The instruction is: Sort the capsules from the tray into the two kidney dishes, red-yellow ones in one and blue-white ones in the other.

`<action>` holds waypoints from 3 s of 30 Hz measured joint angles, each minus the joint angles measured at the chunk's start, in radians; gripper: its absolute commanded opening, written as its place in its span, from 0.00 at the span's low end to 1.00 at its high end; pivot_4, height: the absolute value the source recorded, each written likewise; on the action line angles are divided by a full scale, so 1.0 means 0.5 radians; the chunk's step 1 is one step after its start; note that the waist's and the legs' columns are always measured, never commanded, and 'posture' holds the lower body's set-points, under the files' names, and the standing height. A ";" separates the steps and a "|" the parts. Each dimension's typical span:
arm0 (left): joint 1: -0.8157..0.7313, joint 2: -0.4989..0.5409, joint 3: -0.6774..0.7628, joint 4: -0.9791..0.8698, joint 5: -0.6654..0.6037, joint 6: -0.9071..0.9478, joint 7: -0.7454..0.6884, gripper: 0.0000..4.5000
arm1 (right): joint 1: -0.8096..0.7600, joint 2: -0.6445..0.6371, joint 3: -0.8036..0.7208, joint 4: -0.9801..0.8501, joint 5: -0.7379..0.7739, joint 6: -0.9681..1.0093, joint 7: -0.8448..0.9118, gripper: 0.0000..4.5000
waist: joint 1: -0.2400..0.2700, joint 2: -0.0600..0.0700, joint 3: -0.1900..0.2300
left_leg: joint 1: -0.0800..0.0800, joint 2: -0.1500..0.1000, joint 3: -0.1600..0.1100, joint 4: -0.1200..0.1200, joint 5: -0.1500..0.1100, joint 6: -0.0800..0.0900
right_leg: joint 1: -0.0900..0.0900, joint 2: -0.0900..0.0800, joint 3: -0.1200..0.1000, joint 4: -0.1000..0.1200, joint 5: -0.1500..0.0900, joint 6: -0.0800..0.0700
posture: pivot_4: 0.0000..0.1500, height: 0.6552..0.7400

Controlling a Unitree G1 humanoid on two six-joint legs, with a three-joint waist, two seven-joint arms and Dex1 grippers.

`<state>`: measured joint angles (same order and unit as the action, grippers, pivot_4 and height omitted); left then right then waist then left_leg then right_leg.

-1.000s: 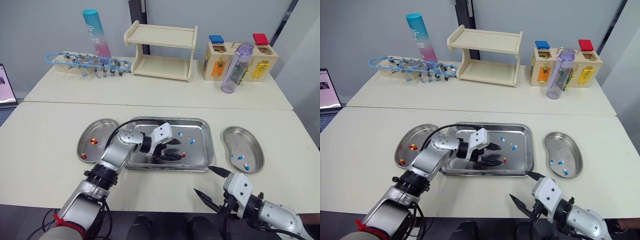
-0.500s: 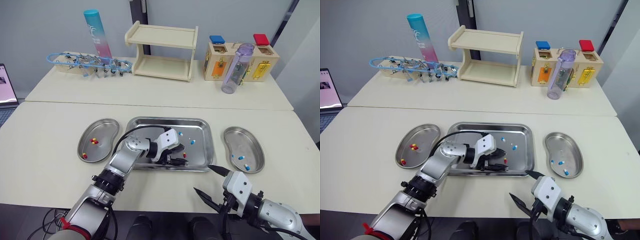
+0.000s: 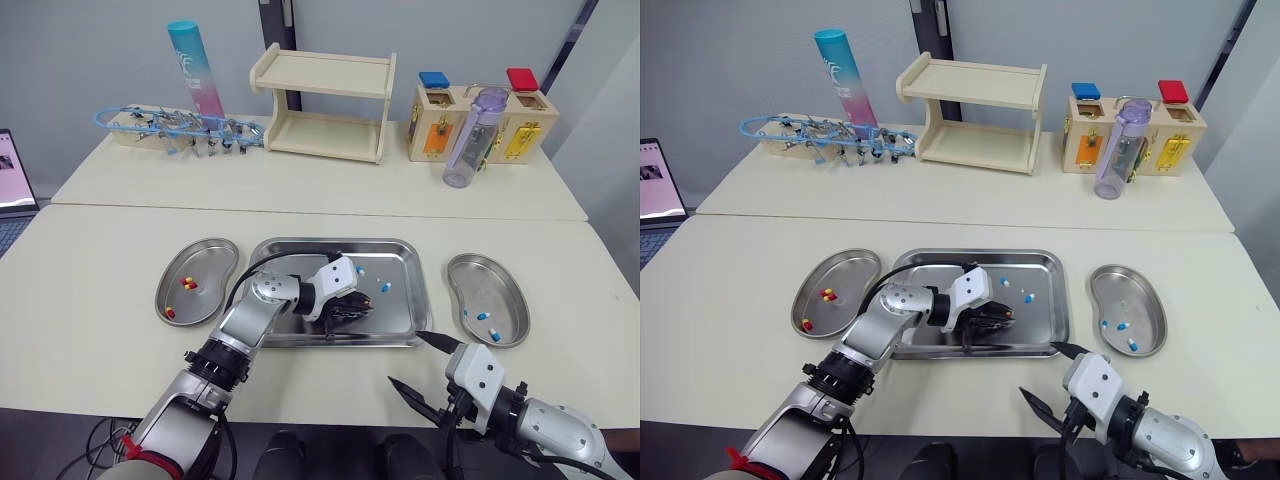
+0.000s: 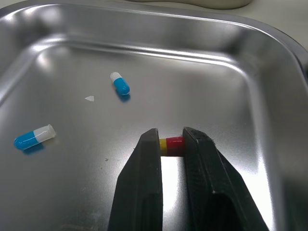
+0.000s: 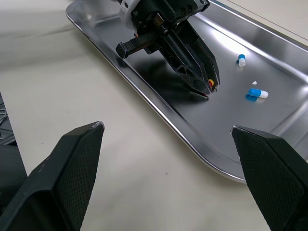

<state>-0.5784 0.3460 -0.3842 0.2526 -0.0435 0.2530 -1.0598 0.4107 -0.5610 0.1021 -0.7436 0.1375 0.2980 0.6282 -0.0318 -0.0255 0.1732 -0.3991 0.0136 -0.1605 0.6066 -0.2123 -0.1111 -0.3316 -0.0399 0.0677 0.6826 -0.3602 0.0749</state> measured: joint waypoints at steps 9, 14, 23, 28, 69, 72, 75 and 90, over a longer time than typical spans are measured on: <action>0.002 -0.027 0.042 0.054 -0.049 -0.084 -0.013 0.07 | -0.024 -0.002 0.000 0.000 0.000 0.000 0.000 1.00 | 0.000 0.000 0.000 | -0.001 0.000 0.000 0.000 0.000 0.000 | -0.001 0.000 0.000 0.000 0.000 0.000 | 1.00 1.00; -0.008 0.054 0.197 -0.140 -0.233 -0.073 -0.129 0.07 | -0.067 -0.004 0.000 0.003 0.002 0.000 0.005 1.00 | -0.005 0.000 0.000 | 0.000 0.000 0.000 0.000 0.000 0.000 | -0.001 0.000 0.000 0.002 0.000 0.000 | 1.00 1.00; 0.290 0.505 0.799 -0.716 -0.683 0.369 -0.069 0.07 | -0.292 -0.020 0.041 0.073 0.061 0.006 0.097 1.00 | -0.022 0.001 0.002 | 0.000 0.001 0.000 0.000 0.000 0.000 | -0.001 0.000 0.001 0.001 0.000 0.000 | 1.00 1.00; 0.589 0.734 1.358 -0.826 -0.822 0.658 0.229 0.07 | -0.500 -0.054 0.070 0.121 0.183 0.041 0.224 1.00 | -0.040 0.001 0.003 | 0.001 0.001 -0.002 -0.001 0.000 0.000 | -0.002 0.000 0.000 0.003 0.000 0.000 | 1.00 1.00; 1.583 0.926 2.107 -0.912 -0.984 0.579 0.425 0.99 | -0.789 -0.130 0.210 0.352 0.246 -0.055 0.436 1.00 | -0.001 0.003 0.005 | 0.001 0.002 0.002 -0.005 0.000 -0.001 | -0.004 -0.001 0.001 -0.002 0.000 -0.001 | 1.00 1.00; 1.648 0.958 2.165 -0.706 -0.899 0.473 0.399 0.99 | -0.664 -0.197 -0.047 0.301 0.342 0.011 0.411 1.00 | -0.001 0.003 0.005 | 0.001 0.002 0.001 -0.005 0.000 -0.001 | -0.004 -0.001 0.001 -0.002 0.000 -0.001 | 1.00 1.00; 1.711 0.991 2.215 -0.484 -0.818 0.361 0.379 0.99 | -0.405 -0.385 -0.490 0.294 0.427 0.043 0.467 1.00 | 0.010 0.001 0.004 | -0.001 0.001 0.002 -0.007 -0.001 -0.001 | -0.003 -0.003 0.001 -0.006 0.000 -0.001 | 1.00 1.00; 1.944 1.000 2.235 -0.347 -0.787 0.225 0.177 0.99 | 0.068 -0.748 -1.403 1.078 0.391 -0.221 1.007 1.00 | -0.007 0.000 0.005 | 0.003 0.003 0.008 -0.010 -0.001 -0.001 | -0.003 -0.002 0.006 -0.004 -0.001 -0.002 | 1.00 1.00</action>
<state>0.3937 0.8462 0.7333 0.0790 -0.4367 0.3653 -0.9715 0.4448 -0.9350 -0.5996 -0.2048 0.3331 0.1872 1.1317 -0.0352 -0.0253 0.1757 -0.3976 0.0149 -0.1564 0.6017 -0.2127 -0.1115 -0.3329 -0.0410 0.0706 0.6804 -0.3608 0.0738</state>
